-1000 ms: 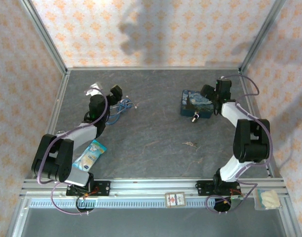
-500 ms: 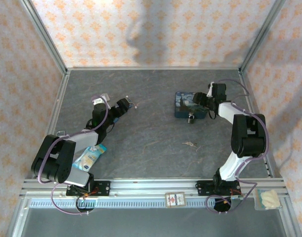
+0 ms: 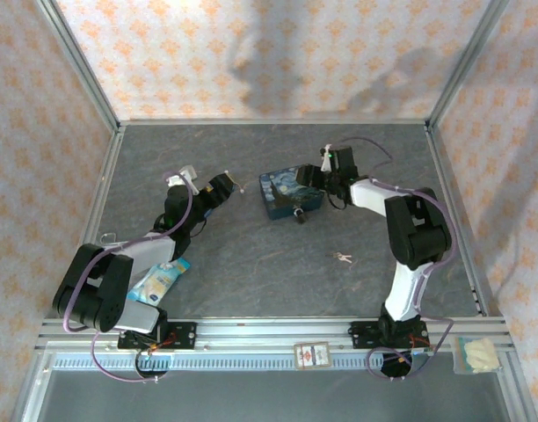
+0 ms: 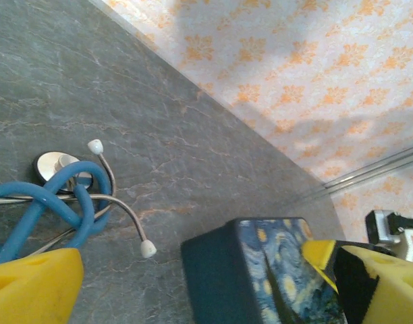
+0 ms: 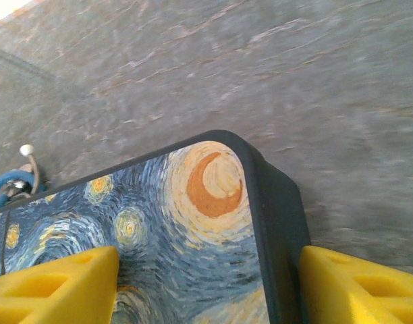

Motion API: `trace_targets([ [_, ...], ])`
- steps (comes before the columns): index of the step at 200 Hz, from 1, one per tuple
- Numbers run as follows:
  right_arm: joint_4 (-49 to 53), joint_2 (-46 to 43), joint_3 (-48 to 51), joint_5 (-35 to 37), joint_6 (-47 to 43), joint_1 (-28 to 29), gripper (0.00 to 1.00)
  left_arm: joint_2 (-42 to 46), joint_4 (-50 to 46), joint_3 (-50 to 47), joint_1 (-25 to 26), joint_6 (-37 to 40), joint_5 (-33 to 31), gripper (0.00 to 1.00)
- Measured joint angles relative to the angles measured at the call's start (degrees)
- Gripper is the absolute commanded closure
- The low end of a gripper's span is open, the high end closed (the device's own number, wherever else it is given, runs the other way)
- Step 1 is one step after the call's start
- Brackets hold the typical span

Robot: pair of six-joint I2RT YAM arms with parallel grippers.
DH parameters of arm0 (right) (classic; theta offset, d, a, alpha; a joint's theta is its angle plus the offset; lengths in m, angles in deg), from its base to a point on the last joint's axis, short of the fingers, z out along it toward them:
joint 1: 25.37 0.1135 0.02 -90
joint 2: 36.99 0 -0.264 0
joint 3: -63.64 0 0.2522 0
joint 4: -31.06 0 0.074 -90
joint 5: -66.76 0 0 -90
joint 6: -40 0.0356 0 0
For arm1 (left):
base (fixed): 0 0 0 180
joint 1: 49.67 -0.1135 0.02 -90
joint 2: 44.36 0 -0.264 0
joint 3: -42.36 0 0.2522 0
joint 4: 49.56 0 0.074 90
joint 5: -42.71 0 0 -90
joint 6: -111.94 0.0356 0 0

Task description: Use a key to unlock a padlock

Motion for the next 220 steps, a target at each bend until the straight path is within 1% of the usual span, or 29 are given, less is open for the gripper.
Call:
trace_targets([
  [21, 0.2, -0.3, 0.0, 0.7, 1.7, 1.8, 0.23, 0.1, 0.2, 0.0, 1.1, -0.6, 0.4, 0.04],
  [32, 1.5, -1.6, 0.2, 2.5, 2.1, 2.2, 0.19, 0.1, 0.4, 0.0, 2.1, -0.8, 0.7, 0.04],
  [45, 3.8, -5.1, 1.1, 5.1, 2.0, 2.1, 0.18, 0.1, 0.5, 0.0, 3.4, -1.0, 1.4, 0.05],
  [58, 6.4, -10.7, 2.8, 7.4, 1.8, 1.9, 0.17, 0.1, 0.5, 0.3, 5.1, -1.0, 2.0, 0.05],
  [67, 8.0, -14.6, 4.1, 8.3, 1.5, 1.8, 0.19, 0.1, 0.5, 0.6, 6.5, -1.0, 2.2, 0.05],
  [82, 10.7, -21.4, 7.1, 9.6, 1.2, 1.6, 0.29, 0.1, 0.7, 1.1, 8.6, -1.0, 2.2, 0.05],
  [90, 11.9, -24.4, 9.2, 9.9, 1.2, 1.6, 0.38, 0.1, 0.9, 1.2, 9.5, -1.0, 2.2, 0.04],
  [101, 13.5, -27.6, 12.6, 9.9, 1.9, 1.6, 0.42, 0.1, 1.1, 1.3, 10.8, -1.0, 1.9, 0.04],
  [134, 18.8, -33.4, 26.3, 9.5, 4.4, 2.0, 0.44, 0.1, 2.5, 1.4, 13.8, -1.0, 1.2, 0.05],
  [155, 21.3, -36.6, 32.4, 9.2, 6.3, 2.5, 0.45, -0.4, 3.2, 2.5, 15.1, -1.0, 1.1, 0.05],
  [181, 21.4, -38.9, 34.8, 9.5, 7.4, 2.7, 0.45, -2.4, 5.0, 4.8, 16.0, -1.3, 1.1, 0.05],
  [220, 19.7, -37.9, 34.8, 9.7, 7.4, 3.2, 0.46, -4.1, 6.4, 5.4, 16.5, -2.6, 1.4, 0.05],
])
